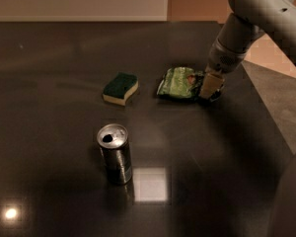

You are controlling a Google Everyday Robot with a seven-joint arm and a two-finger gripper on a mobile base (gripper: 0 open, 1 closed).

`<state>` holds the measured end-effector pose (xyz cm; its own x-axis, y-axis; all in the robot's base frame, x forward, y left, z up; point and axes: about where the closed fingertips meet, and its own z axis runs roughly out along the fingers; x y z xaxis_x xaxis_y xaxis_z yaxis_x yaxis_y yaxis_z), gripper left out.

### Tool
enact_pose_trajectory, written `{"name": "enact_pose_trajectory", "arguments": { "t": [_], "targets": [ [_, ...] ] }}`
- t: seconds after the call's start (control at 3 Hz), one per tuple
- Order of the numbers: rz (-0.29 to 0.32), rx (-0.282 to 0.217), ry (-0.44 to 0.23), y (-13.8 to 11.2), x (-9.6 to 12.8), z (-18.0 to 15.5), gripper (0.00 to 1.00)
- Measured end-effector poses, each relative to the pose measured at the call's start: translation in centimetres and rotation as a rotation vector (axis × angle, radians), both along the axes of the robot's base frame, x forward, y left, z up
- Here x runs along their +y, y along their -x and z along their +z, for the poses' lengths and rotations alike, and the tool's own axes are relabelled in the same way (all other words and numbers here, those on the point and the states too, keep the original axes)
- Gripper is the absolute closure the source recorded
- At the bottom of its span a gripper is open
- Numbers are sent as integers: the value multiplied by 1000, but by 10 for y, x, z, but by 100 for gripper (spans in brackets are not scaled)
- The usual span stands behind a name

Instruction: Pick green jalapeno chip bag

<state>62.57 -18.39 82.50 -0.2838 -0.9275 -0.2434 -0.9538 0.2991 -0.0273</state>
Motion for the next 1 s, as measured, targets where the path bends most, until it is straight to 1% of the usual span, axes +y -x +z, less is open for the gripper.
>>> {"name": "enact_pose_trajectory", "arguments": {
  "t": [0.67, 1.0],
  "targets": [
    [112, -58, -124, 17, 27, 81, 100],
    [153, -81, -170, 21, 38, 110, 100]
  ]
}}
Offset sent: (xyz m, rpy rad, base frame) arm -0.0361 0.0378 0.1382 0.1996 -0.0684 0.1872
